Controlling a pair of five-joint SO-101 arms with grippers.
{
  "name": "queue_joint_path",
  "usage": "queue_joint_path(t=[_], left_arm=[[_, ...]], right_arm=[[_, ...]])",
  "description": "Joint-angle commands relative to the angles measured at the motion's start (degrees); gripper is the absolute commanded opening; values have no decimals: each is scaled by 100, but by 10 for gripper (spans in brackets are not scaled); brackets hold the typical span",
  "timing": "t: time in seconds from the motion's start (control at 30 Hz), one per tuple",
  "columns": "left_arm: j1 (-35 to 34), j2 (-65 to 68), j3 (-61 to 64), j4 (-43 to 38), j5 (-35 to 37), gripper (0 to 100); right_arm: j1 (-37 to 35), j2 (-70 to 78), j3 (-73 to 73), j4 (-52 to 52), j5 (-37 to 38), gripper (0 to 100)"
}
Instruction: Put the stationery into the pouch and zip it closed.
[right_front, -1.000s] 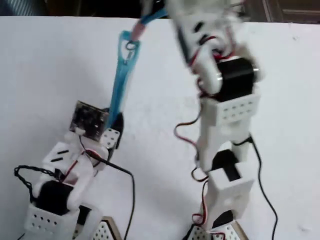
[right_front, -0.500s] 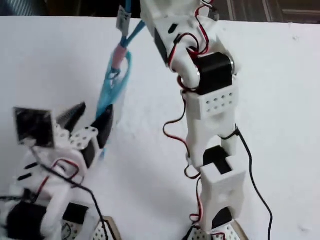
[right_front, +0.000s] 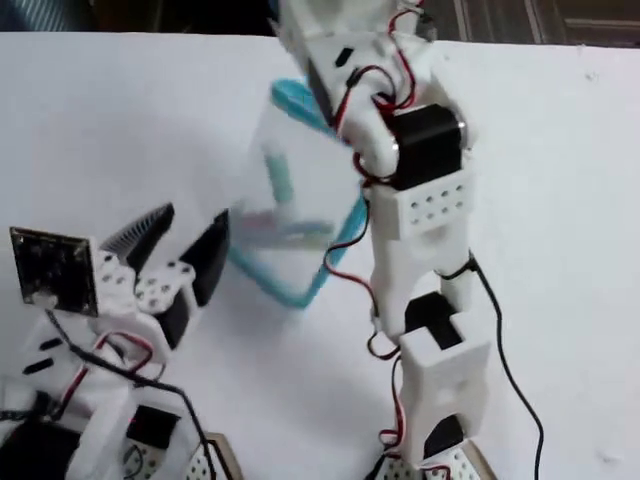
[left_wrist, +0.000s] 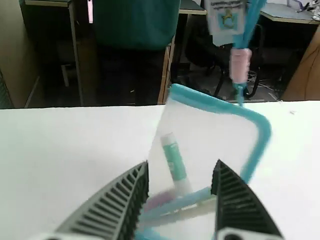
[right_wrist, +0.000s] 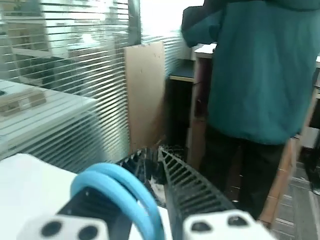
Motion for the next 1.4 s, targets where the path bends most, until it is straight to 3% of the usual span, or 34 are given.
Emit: queue_joint_path(t=[0.0,0.13,0.37,0.6,1.03,1.2,1.37], left_arm=[[277,22,-809,545,9,221],[479,22,-1213,888,9,221],[233,22,-1204,1073,18,221],[40,22,-1222,1222,35,219],[4,57,-2321,2549,26,222],[57,119,-2567,2576,53,222],[66,1042,-2611,2435,334,234]], right_arm=[[-374,-92,-325,13,-44,16],[-787,-127,-413,-4,0,16],[-901,-347,-862,22,-9,16],[-1754,-875,-738,-75,220,16],[-1895,-778,396,-532,281,16],[-2000,-778,431,-523,273,16],[-2167,-796,378,-541,246,16]])
